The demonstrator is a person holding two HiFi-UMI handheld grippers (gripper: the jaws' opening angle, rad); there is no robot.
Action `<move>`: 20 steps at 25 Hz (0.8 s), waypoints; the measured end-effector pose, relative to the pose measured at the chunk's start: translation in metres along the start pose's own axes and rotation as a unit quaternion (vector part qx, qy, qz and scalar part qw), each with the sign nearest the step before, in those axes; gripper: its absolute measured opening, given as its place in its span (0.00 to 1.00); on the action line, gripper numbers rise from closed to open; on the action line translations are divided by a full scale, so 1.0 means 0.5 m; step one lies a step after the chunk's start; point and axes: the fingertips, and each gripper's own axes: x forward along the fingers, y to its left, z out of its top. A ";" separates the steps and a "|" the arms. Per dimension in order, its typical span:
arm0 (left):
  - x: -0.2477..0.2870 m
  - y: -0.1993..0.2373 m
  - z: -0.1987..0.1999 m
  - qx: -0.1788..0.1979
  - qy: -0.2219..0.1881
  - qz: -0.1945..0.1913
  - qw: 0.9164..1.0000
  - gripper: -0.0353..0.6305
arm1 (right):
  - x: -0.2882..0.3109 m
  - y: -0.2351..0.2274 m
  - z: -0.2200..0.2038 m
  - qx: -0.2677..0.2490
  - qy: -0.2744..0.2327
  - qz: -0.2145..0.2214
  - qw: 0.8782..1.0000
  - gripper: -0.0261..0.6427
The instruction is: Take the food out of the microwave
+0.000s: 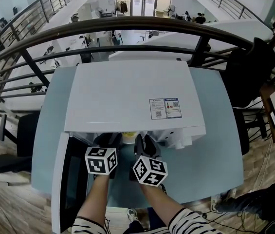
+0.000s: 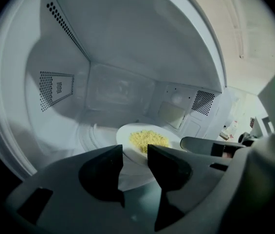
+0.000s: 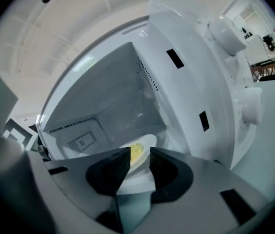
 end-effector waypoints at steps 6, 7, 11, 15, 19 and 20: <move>-0.020 -0.018 -0.021 -0.003 0.002 -0.004 1.000 0.28 | -0.022 -0.007 -0.007 -0.004 0.002 -0.005 1.000 0.21; -0.024 -0.020 -0.024 -0.004 0.002 -0.004 1.000 0.28 | -0.026 -0.008 -0.008 -0.004 0.002 -0.006 1.000 0.21; -0.038 -0.030 -0.036 -0.009 0.001 -0.004 1.000 0.27 | -0.040 -0.016 -0.014 0.000 0.005 -0.011 1.000 0.21; -0.049 -0.034 -0.042 -0.012 -0.002 -0.001 1.000 0.27 | -0.046 -0.026 -0.018 -0.001 0.008 -0.012 1.000 0.21; -0.053 -0.027 -0.047 -0.034 -0.015 0.008 0.999 0.28 | -0.043 -0.033 -0.023 0.007 0.015 -0.004 1.000 0.21; -0.054 -0.024 -0.049 -0.044 -0.019 0.012 0.999 0.28 | -0.042 -0.035 -0.027 0.013 0.018 -0.002 1.000 0.22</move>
